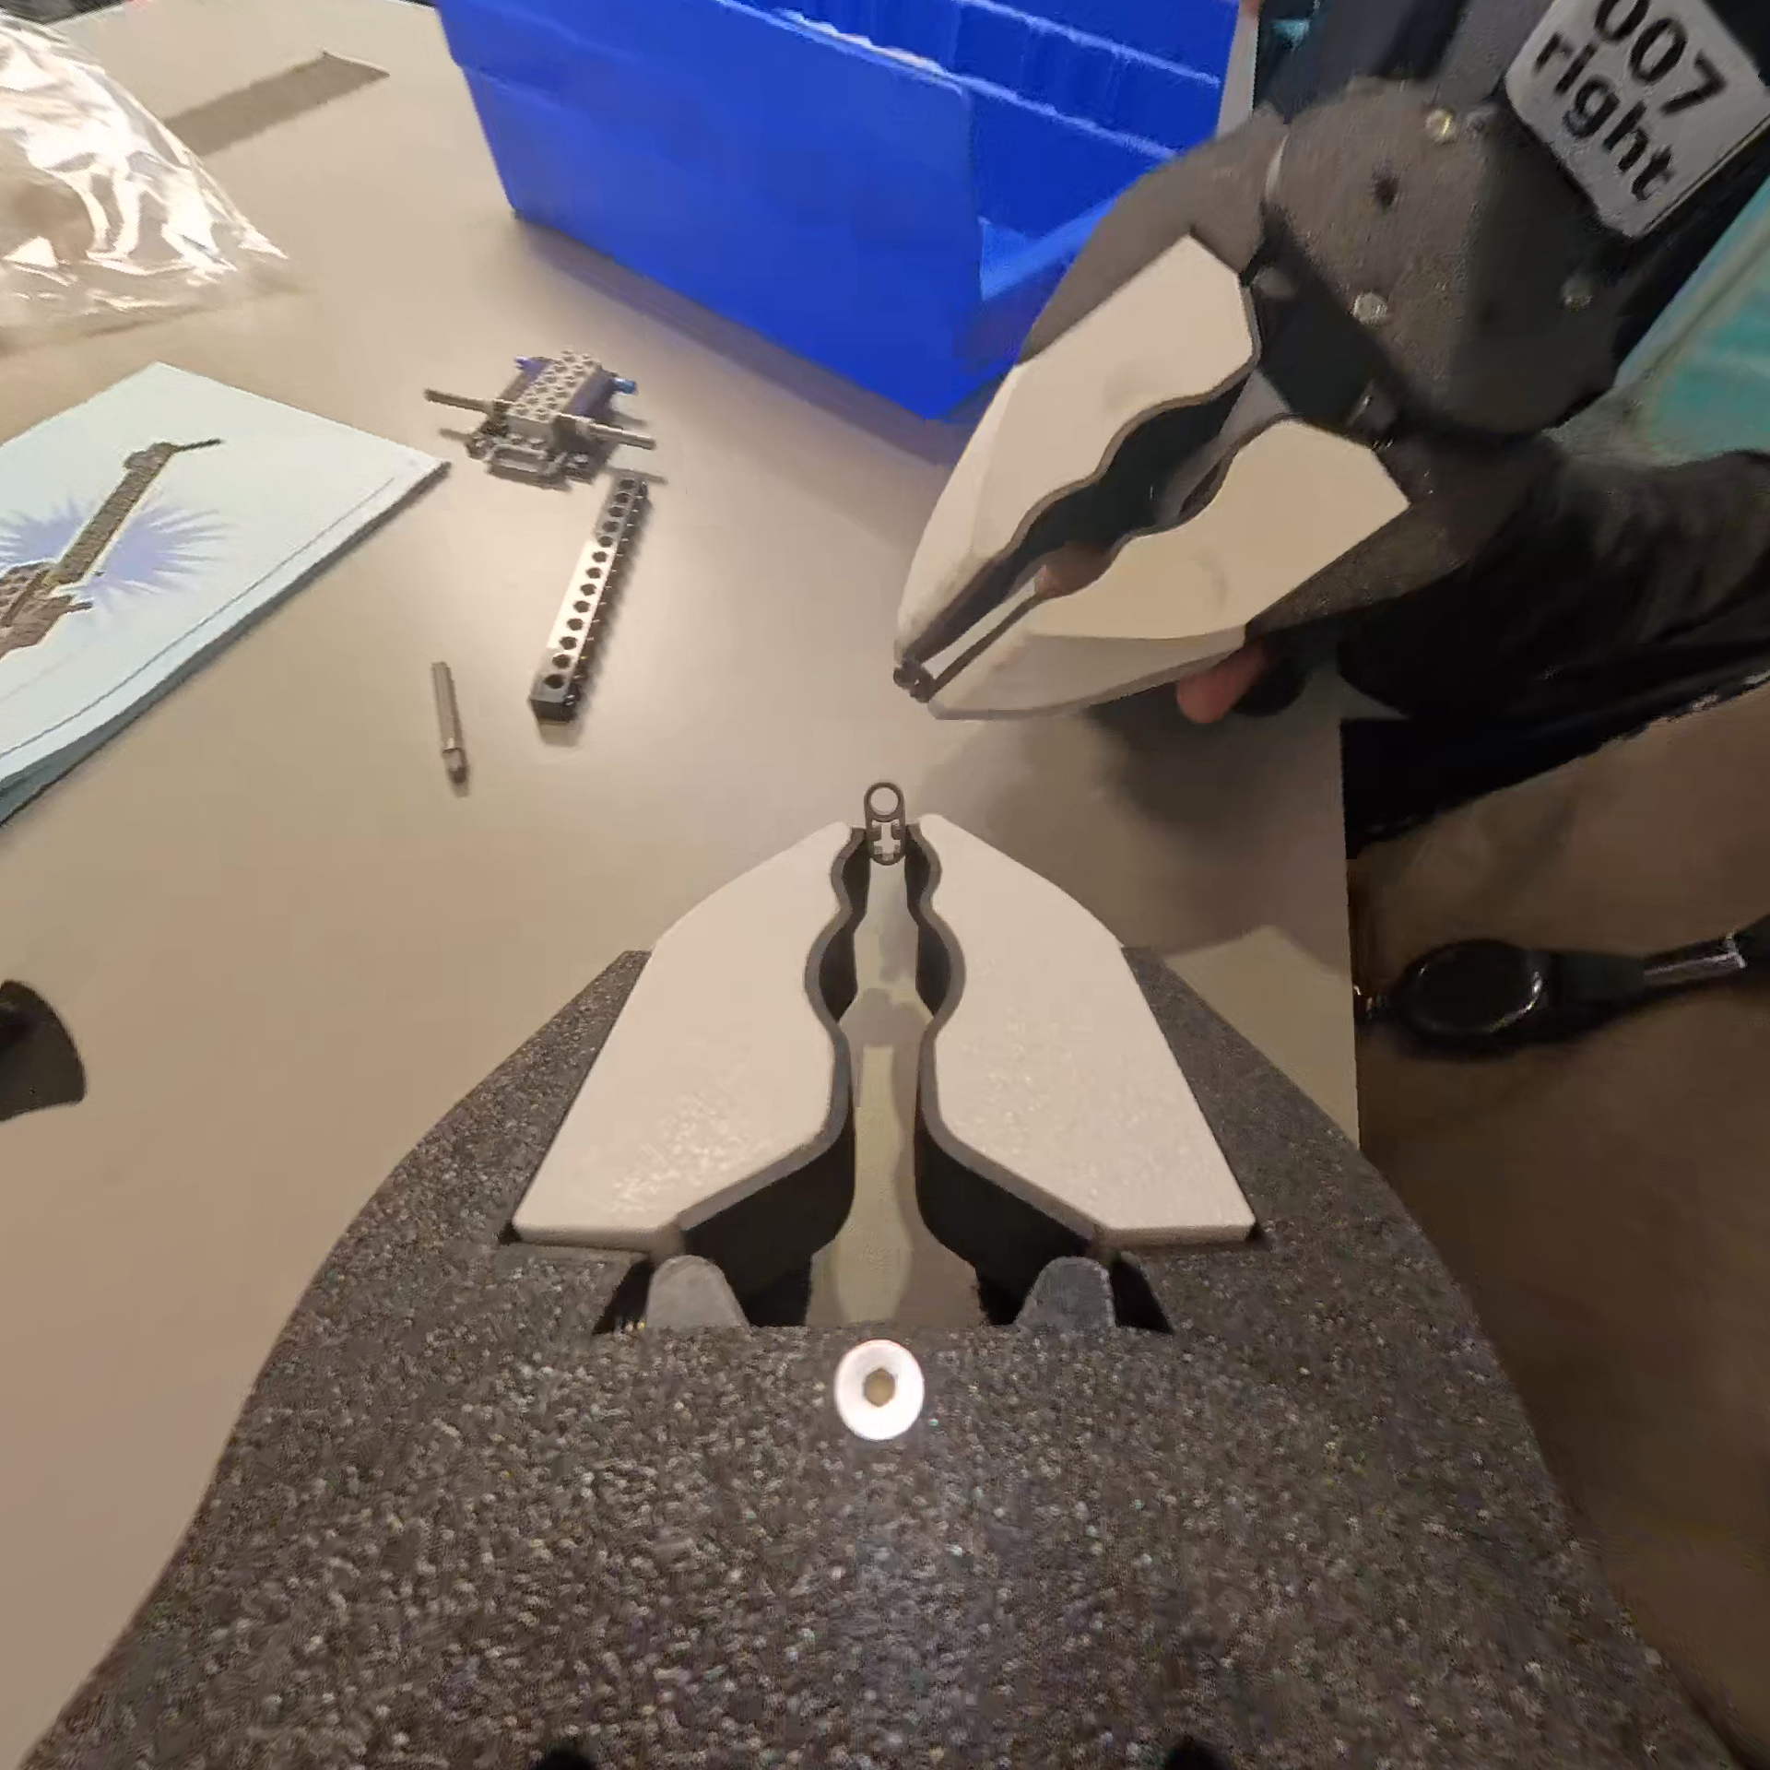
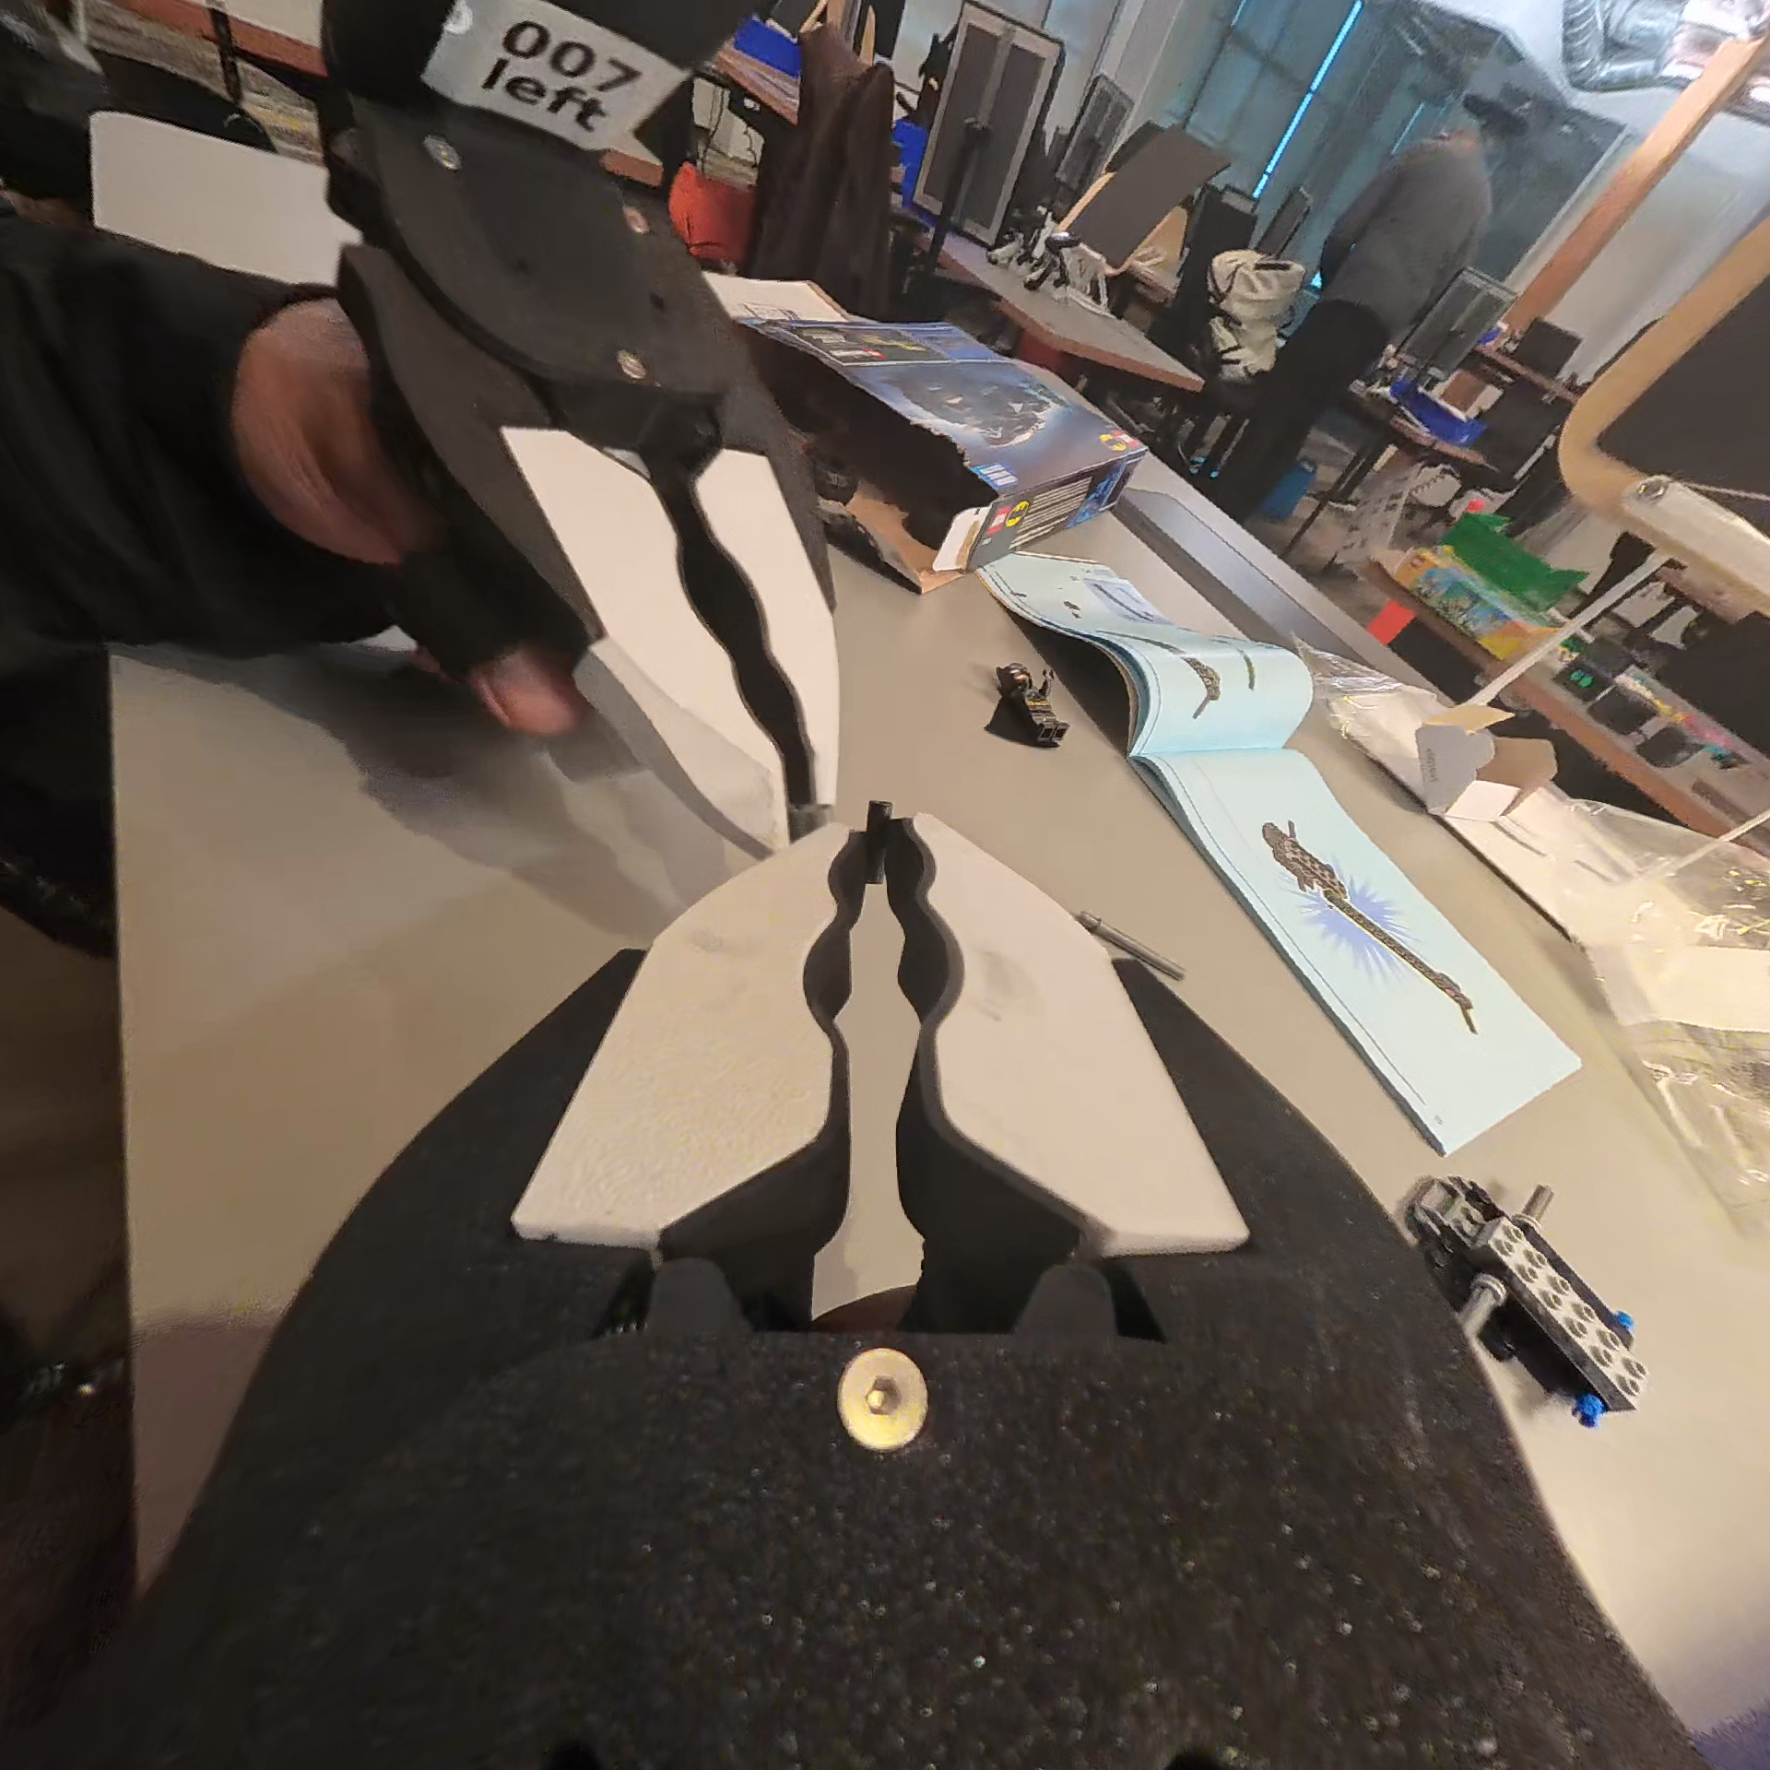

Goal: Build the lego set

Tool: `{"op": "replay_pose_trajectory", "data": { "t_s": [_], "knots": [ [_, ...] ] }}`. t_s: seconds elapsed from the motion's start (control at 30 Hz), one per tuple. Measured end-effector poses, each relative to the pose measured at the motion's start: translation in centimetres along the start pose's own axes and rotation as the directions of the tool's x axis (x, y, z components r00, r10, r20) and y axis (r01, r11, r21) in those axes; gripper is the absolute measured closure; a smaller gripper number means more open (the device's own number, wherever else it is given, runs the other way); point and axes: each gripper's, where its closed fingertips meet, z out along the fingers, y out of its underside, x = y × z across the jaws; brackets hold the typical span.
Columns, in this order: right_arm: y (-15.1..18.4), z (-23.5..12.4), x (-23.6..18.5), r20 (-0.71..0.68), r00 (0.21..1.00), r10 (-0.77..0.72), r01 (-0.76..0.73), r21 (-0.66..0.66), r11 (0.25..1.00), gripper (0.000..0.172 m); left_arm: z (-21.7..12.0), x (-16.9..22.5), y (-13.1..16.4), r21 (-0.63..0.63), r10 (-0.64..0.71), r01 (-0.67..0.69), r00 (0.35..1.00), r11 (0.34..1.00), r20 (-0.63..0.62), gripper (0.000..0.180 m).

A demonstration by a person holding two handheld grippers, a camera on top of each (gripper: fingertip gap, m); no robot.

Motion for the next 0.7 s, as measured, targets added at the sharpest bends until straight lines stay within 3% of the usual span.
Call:
{"op": "replay_pose_trajectory", "data": {
  "t_s": [0.43,0.7],
  "knots": [
    [1.2,-0.2,-0.5,-0.002,0.996,-0.092,0.092,-0.070,0.993,0.167,-0.2,0.9,-1.7,0.117,-0.019,0.032,0.994,0.993,-0.109,0.173],
    [1.2,0.0,-1.1,0.011,0.990,-0.144,0.144,-0.071,0.987,0.167,0.4,1.0,-1.1,0.059,0.000,0.005,0.996,0.998,-0.091,0.174]
  ]
}}
